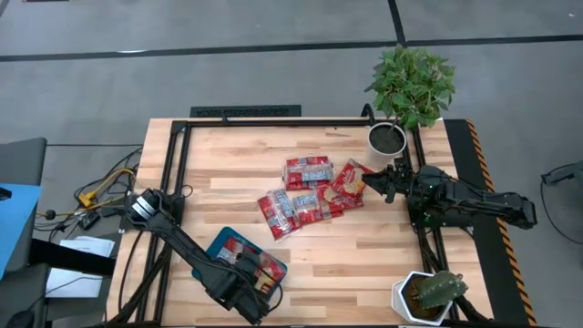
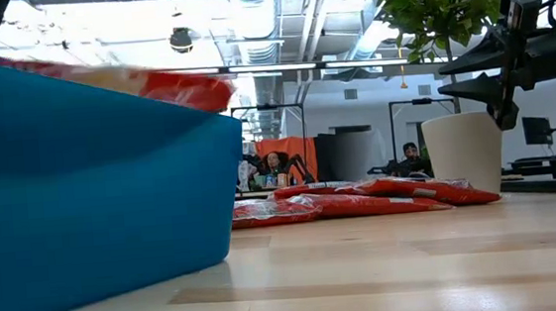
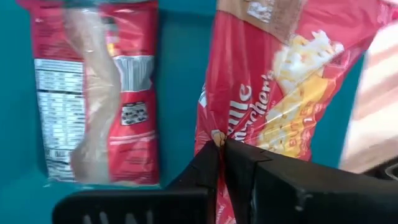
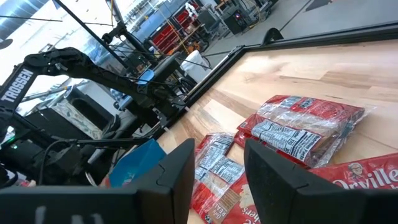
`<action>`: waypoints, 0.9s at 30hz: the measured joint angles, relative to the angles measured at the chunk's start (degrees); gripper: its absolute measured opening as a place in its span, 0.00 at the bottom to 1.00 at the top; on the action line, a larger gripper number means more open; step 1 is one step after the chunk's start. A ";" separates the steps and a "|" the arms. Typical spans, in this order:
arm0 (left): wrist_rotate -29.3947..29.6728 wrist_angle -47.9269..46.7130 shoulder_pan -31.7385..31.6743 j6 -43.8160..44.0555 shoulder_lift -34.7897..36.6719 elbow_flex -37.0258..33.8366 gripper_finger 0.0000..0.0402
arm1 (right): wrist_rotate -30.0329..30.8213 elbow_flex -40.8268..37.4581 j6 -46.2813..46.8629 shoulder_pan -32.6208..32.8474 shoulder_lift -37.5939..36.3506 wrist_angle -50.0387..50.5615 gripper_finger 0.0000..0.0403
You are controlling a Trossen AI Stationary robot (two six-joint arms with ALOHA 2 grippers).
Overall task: Sort popcorn bags into baskets
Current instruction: Put the red popcorn bag into the blue bin
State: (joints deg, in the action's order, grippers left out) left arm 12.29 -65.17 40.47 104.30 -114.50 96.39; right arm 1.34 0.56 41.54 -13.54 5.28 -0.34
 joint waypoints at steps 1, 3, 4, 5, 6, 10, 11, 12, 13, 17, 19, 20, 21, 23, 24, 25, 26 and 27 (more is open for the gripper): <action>0.09 -0.01 0.00 0.15 0.00 0.03 0.01 | 0.00 0.00 0.00 0.00 0.00 0.00 0.41; -0.23 0.11 0.00 0.03 0.00 0.01 0.05 | 0.00 0.00 0.00 0.02 0.00 0.00 0.42; -0.48 0.56 0.00 -0.14 0.00 0.01 0.08 | 0.00 0.00 0.00 0.02 0.00 0.00 0.42; -0.50 1.37 0.00 -0.22 0.00 0.01 0.11 | 0.00 0.00 0.00 0.02 0.00 0.00 0.43; -0.51 1.86 0.00 -0.27 0.00 0.01 0.14 | 0.00 0.00 0.00 0.00 0.00 0.00 0.43; -0.93 1.90 0.00 0.09 0.00 0.01 0.30 | 0.00 0.00 -0.01 0.00 0.00 0.00 0.44; -0.98 2.25 0.00 0.01 0.00 0.01 0.33 | 0.00 0.00 -0.02 0.02 0.00 0.00 0.44; -0.96 2.88 -0.03 -0.23 0.00 0.01 0.36 | 0.00 0.00 -0.02 0.00 0.00 0.00 0.44; -0.98 3.42 -0.23 -0.41 0.02 0.03 0.39 | 0.00 0.00 -0.02 0.02 0.00 0.00 0.45; 0.20 3.21 -1.28 -2.84 0.31 0.82 0.46 | 0.00 0.00 -0.02 0.00 0.00 0.00 0.45; 3.21 2.57 -2.57 -6.56 0.74 2.15 0.48 | 0.00 0.00 -0.03 0.01 0.00 0.00 0.45; 4.76 1.70 -3.46 -9.11 1.09 2.93 0.48 | 0.00 0.00 -0.02 0.00 0.02 0.00 0.45; 6.15 0.40 -4.52 -12.20 1.36 3.80 0.49 | 0.00 0.00 -0.02 0.02 0.00 -0.02 0.45; 7.67 -2.89 -7.19 -18.51 1.76 5.49 0.49 | 0.00 0.00 -0.02 0.02 0.02 0.00 0.45; 8.46 -4.86 -8.71 -21.30 1.93 6.35 0.49 | 0.00 0.00 -0.02 0.01 0.02 0.00 0.45; 9.20 -6.60 -10.31 -23.90 2.23 7.03 0.49 | 0.00 0.00 -0.02 0.00 0.02 0.00 0.45; 10.06 -7.61 -12.14 -26.78 2.74 7.46 0.49 | 0.00 0.00 -0.02 0.01 0.02 0.00 0.45; 10.91 -7.93 -14.05 -30.21 3.31 7.62 0.49 | 0.00 0.00 -0.02 0.01 0.02 -0.01 0.45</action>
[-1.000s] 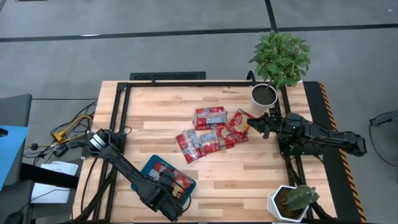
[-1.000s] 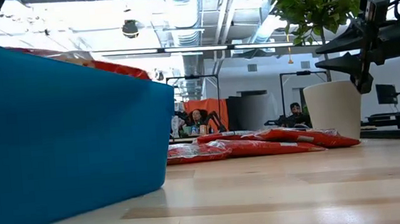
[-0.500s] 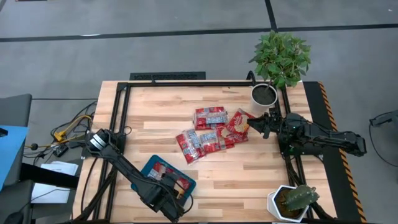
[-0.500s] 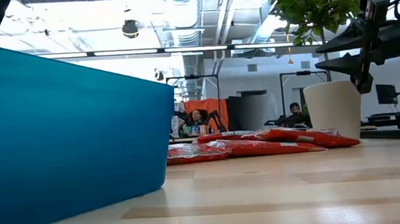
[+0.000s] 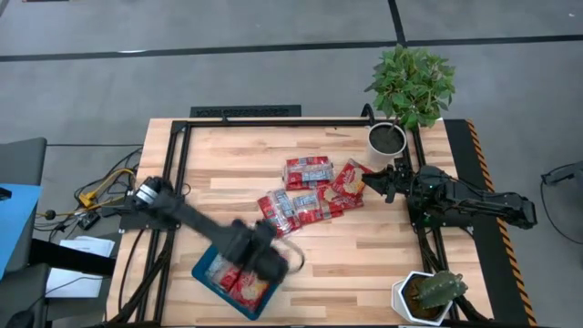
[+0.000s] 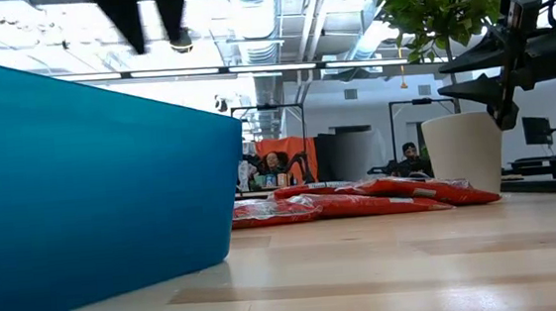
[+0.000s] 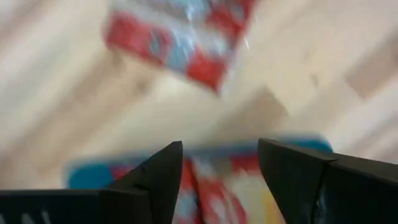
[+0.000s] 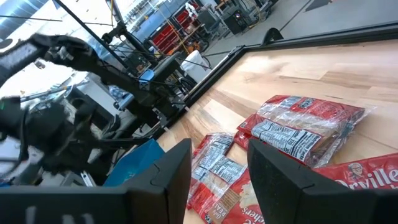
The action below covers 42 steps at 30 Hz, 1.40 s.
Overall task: Sort popcorn bags into baskets
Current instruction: Put the red popcorn bag into the blue bin
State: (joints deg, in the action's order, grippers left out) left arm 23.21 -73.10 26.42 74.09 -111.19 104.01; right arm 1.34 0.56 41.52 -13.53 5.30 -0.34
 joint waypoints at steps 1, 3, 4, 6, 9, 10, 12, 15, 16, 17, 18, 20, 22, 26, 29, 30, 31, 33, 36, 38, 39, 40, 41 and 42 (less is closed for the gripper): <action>0.54 0.18 -2.11 -3.91 0.40 0.05 0.49 | 0.00 0.00 0.00 -0.01 0.00 0.01 0.45; 1.42 0.65 -6.07 -11.78 0.61 0.08 0.49 | 0.00 0.00 0.00 -0.01 0.00 0.01 0.46; 1.75 0.97 -7.92 -16.46 0.59 0.00 0.49 | 0.00 0.00 0.00 0.00 0.00 0.01 0.46; 2.00 2.74 -10.95 -28.52 0.62 -0.41 0.49 | 0.00 0.00 0.00 0.00 0.00 0.00 0.46; -0.13 6.54 -14.12 -46.62 0.58 -2.25 0.49 | 0.00 0.00 0.00 0.00 0.00 0.01 0.47; -1.19 7.16 -14.77 -52.60 0.52 -2.65 0.49 | 0.00 0.00 -0.02 0.00 0.00 0.01 0.47; -4.49 10.28 -15.88 -63.56 0.66 -4.24 0.49 | 0.00 0.00 -0.09 -0.01 0.00 0.01 0.47; -10.62 13.38 -17.16 -75.06 0.67 -7.79 0.49 | 0.00 0.00 -0.77 -0.01 0.00 0.03 0.47; -12.25 14.66 -17.58 -78.55 0.78 -9.10 0.49 | 0.00 0.00 -1.33 0.01 0.00 0.01 0.46; -13.64 16.53 -17.94 -81.63 0.87 -10.49 0.49 | 0.00 0.00 -1.70 -0.01 0.00 0.03 0.46; -14.83 18.11 -18.33 -84.13 0.89 -11.89 0.49 | 0.00 0.00 -2.22 0.00 0.00 0.03 0.46; -17.35 20.38 -19.31 -88.71 0.89 -14.84 0.49 | 0.00 0.00 -3.33 0.01 0.00 0.03 0.46; -18.99 25.06 -20.43 -91.93 0.89 -17.85 0.49 | 0.00 0.00 -3.91 0.01 0.00 0.03 0.46; -19.84 31.86 -23.01 -97.24 0.89 -23.40 0.49 | 0.00 0.00 -3.93 0.00 0.00 0.03 0.47; -22.05 34.87 -25.15 -101.07 0.89 -26.34 0.49 | 0.00 0.00 -4.00 0.01 0.00 0.03 0.48; -23.26 34.95 -25.81 -102.47 0.89 -27.37 0.49 | 0.00 0.00 -4.07 -0.01 0.00 0.03 0.48; -24.19 34.93 -26.44 -103.93 0.89 -28.28 0.49 | 0.00 0.00 -4.07 -0.01 0.00 0.03 0.48; -25.50 36.06 -27.49 -107.18 0.90 -30.07 0.49 | 0.02 0.00 -4.07 -0.01 0.00 0.03 0.48; -26.04 38.90 -28.39 -111.90 1.11 -33.22 0.49 | 0.09 0.00 -4.07 -0.16 0.00 0.03 0.47; -25.75 40.74 -28.69 -112.75 1.36 -34.80 0.46 | 0.09 0.00 -3.74 -0.16 0.00 0.03 0.46; -25.29 41.13 -28.76 -112.84 1.37 -35.39 0.44 | 0.09 0.00 -3.32 -0.16 0.00 0.03 0.46; -24.67 41.22 -28.74 -112.87 1.37 -35.85 0.41 | 0.11 0.00 -2.77 -0.16 0.00 0.03 0.46; -24.16 41.16 -28.72 -112.90 1.36 -36.30 0.36 | 0.11 0.00 -2.59 -0.16 0.00 0.03 0.45; -23.89 41.27 -28.70 -113.01 1.35 -36.77 0.31 | 0.12 0.00 -2.56 -0.16 0.00 0.03 0.45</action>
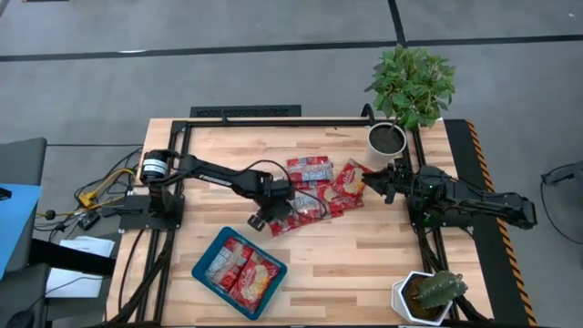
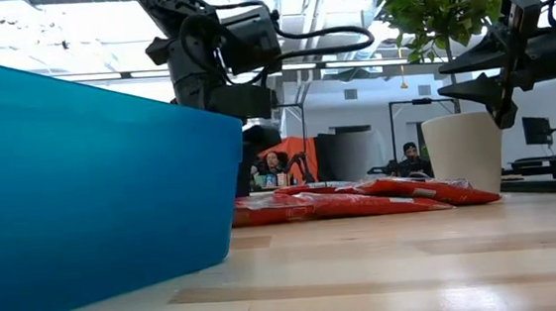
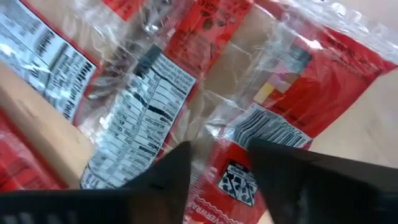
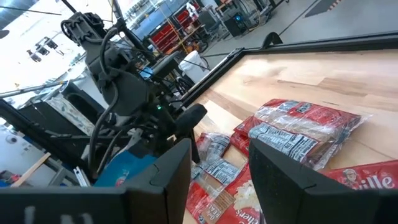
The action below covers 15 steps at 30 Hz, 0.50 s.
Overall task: Sort popcorn bags into baskets
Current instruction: Put the red popcorn bag into the blue bin
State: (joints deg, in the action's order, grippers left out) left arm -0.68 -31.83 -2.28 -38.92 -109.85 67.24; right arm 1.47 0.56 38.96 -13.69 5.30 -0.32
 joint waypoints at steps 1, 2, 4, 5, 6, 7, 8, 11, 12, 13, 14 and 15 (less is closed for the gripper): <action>0.21 0.47 0.02 -0.38 -0.02 -0.38 0.25 | -0.02 0.00 0.05 0.00 0.00 -0.01 0.45; 0.30 0.85 0.08 -0.61 0.02 -0.83 0.18 | 0.01 0.00 0.37 0.00 0.00 -0.02 0.45; 0.62 1.11 0.38 -0.81 0.11 -1.40 0.06 | 0.01 0.00 1.24 0.00 0.00 -0.02 0.44; 0.90 1.05 0.44 -0.32 0.11 -1.49 0.04 | 0.03 0.00 1.42 0.00 0.00 -0.02 0.44; 1.13 1.01 0.46 0.67 0.11 -1.47 0.03 | 0.03 0.00 1.53 0.00 0.00 -0.02 0.44; 1.42 0.74 0.47 1.97 0.07 -1.19 0.02 | 0.03 0.00 1.57 0.00 0.00 -0.02 0.44; 1.87 0.07 0.61 3.65 0.28 -0.72 0.01 | 0.03 0.00 1.62 0.00 0.00 -0.02 0.44; 2.02 -3.00 0.79 9.49 1.80 0.74 0.00 | 0.05 0.00 1.64 0.00 0.00 -0.02 0.43; 2.00 -4.52 0.72 11.80 2.60 1.23 0.00 | 0.08 0.00 1.66 0.00 0.00 -0.02 0.43; 2.01 -5.20 0.72 14.48 3.45 2.12 0.00 | 0.18 0.00 1.66 0.00 -0.02 -0.02 0.44; 2.02 -7.48 0.79 17.08 4.70 2.55 0.00 | 0.20 0.00 1.64 0.00 0.00 -0.02 0.44; 1.97 -8.38 0.85 19.79 5.77 3.25 0.00 | 0.24 0.00 1.60 0.00 0.00 -0.04 0.44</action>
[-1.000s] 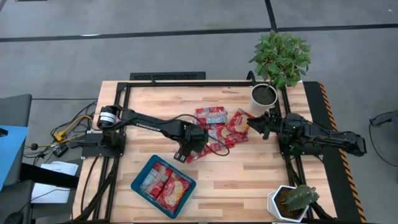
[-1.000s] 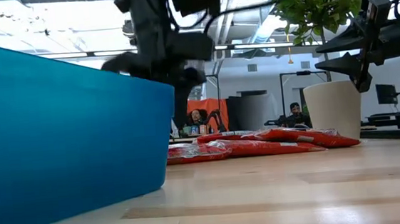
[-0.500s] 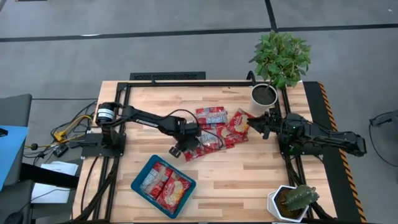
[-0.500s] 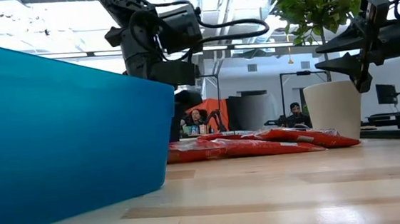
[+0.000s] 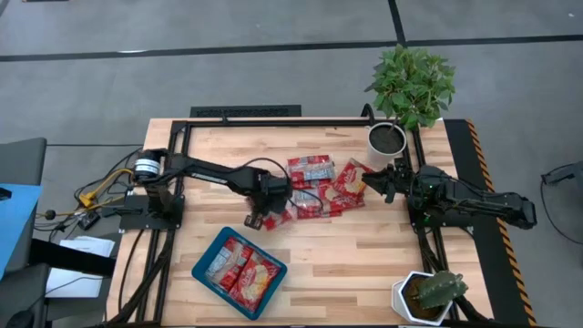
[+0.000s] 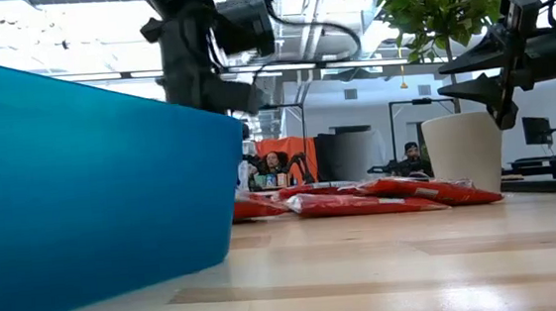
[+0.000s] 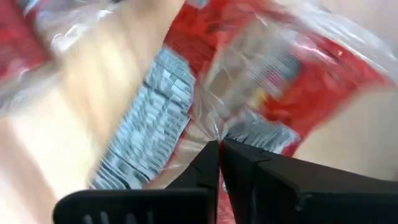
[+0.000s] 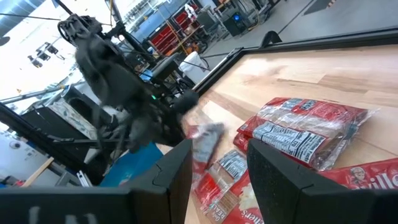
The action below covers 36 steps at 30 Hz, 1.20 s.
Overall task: Sort popcorn bags into baskets
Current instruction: Put the red popcorn bag into the blue bin
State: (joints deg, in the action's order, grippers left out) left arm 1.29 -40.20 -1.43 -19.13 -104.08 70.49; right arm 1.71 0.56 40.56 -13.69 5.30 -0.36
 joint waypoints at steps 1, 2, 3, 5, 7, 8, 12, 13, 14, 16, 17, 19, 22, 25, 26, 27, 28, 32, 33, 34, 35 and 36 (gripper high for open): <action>0.01 0.36 0.12 2.69 1.11 0.69 0.00 | 0.02 0.01 -0.08 0.00 0.00 0.01 0.44; -0.02 0.31 0.30 5.21 2.37 1.03 0.00 | 0.03 0.00 -0.07 -0.02 0.00 0.00 0.43; -0.01 -0.12 0.47 7.76 3.80 1.12 0.00 | 0.03 0.00 -0.06 -0.02 -0.01 0.00 0.43; 0.32 -1.36 1.00 12.88 6.30 1.09 0.00 | 0.03 0.00 -0.05 -0.02 -0.02 0.00 0.42; 1.63 -1.07 1.73 16.82 8.46 1.08 0.00 | 0.03 0.00 -0.05 0.00 -0.02 0.02 0.42; 2.36 -0.99 2.23 18.87 9.83 1.08 0.00 | 0.05 0.00 -0.03 0.00 -0.02 0.00 0.42; 3.59 -2.03 4.47 27.70 14.41 1.10 0.00 | 0.05 0.00 -0.01 0.00 -0.02 0.00 0.41; 4.08 -2.90 5.35 30.31 15.45 1.10 0.00 | 0.05 0.00 0.08 0.00 -0.02 0.00 0.41; 4.78 -3.67 6.35 33.10 16.52 1.10 0.00 | 0.05 0.00 0.30 0.00 -0.02 0.02 0.41; 6.03 -5.47 8.74 39.09 18.43 1.12 0.00 | 0.05 0.00 1.25 -0.06 -0.02 0.00 0.41; 6.50 -6.54 10.16 42.06 19.28 1.12 0.00 | 0.05 0.00 1.59 -0.07 -0.02 0.00 0.41; 7.76 -8.01 13.40 48.54 20.75 1.12 0.00 | 0.05 0.00 2.25 -0.07 -0.02 0.00 0.41; 9.79 -10.46 19.21 60.26 22.33 1.21 0.00 | 0.05 0.00 2.96 -0.06 -0.02 0.00 0.41; 12.95 -12.68 25.01 74.68 22.84 1.21 0.00 | 0.03 0.00 3.02 -0.07 -0.02 0.00 0.40; 13.91 -13.35 26.86 79.63 22.85 1.21 0.00 | 0.03 0.00 3.07 -0.07 -0.02 0.01 0.40; 14.67 -14.15 28.62 84.33 22.85 1.21 0.00 | 0.03 0.00 3.10 -0.07 -0.02 0.00 0.40; 15.47 -14.69 30.40 89.06 22.84 1.21 0.00 | 0.03 0.00 3.12 -0.07 -0.02 0.00 0.40; 17.98 -17.39 36.29 106.21 22.27 1.25 0.00 | 0.00 0.00 3.10 -0.07 -0.02 0.00 0.40; 18.09 -18.60 37.45 109.79 22.02 1.25 0.00 | 0.00 0.00 3.11 -0.07 -0.02 0.01 0.40; 18.12 -19.45 38.48 113.09 21.70 1.28 0.00 | 0.00 0.00 3.10 -0.07 -0.02 0.00 0.40; 18.08 -20.18 39.77 116.35 21.40 1.28 0.00 | -0.01 0.00 3.10 -0.07 -0.02 0.00 0.40; 18.12 -21.05 41.21 119.91 21.27 1.25 0.00 | -0.01 0.00 3.10 -0.07 -0.02 0.00 0.40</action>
State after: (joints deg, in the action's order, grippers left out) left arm 19.42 -61.25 39.78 100.78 -82.81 71.75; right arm 1.70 0.56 43.66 -13.76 5.28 -0.36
